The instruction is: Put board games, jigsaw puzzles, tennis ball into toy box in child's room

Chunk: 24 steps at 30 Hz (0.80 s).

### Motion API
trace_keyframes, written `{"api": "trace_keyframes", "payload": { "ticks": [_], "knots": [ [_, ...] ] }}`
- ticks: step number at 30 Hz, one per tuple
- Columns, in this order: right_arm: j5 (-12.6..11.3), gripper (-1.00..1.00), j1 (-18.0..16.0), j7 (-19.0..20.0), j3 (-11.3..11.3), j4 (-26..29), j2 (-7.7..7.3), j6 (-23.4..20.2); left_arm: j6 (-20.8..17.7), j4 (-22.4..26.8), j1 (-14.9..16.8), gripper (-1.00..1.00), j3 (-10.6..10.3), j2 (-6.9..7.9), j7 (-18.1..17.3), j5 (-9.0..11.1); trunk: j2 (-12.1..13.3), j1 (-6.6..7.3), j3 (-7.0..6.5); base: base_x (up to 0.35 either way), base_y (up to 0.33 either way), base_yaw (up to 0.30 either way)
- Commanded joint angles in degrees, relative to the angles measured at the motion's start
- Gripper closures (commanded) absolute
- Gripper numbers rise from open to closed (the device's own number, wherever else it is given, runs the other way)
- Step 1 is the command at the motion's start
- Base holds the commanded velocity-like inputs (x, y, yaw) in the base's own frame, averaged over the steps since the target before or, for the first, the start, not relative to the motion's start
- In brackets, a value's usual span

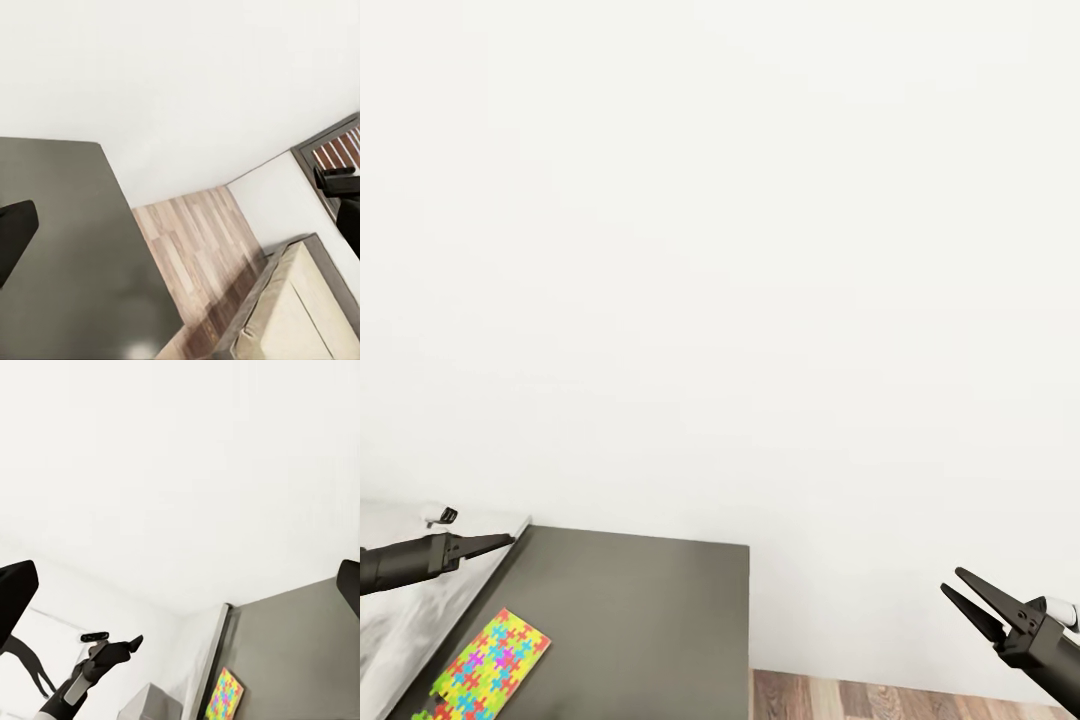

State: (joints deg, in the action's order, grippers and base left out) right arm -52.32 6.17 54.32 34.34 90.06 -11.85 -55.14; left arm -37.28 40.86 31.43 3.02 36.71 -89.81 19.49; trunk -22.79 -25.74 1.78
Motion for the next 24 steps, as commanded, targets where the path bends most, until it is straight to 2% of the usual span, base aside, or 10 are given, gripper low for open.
{"api": "trace_keyframes", "payload": {
  "ticks": [1,8,24],
  "knots": [
    [-0.05,-1.0,-0.02,0.08,0.02,0.04,0.0,-0.23,-0.61,0.01,0.03,-1.0,-0.03,0.02,-0.19,0.05,-0.12,-0.05,0.09,0.058,0.053,-0.083],
    [-0.01,-1.0,-0.03,0.08,0.02,0.07,0.02,-0.23,-0.61,0.01,0.03,-1.0,-0.03,0.02,-0.19,0.06,-0.12,-0.05,-0.15,0.017,0.039,-0.091],
    [0.42,-1.0,-0.09,-0.14,-0.08,0.05,0.08,-0.07,-0.61,0.01,0.03,-1.0,-0.03,-0.01,-0.19,0.05,-0.12,-0.05,-0.18,0.039,0.065,-0.005]
  ]
}}
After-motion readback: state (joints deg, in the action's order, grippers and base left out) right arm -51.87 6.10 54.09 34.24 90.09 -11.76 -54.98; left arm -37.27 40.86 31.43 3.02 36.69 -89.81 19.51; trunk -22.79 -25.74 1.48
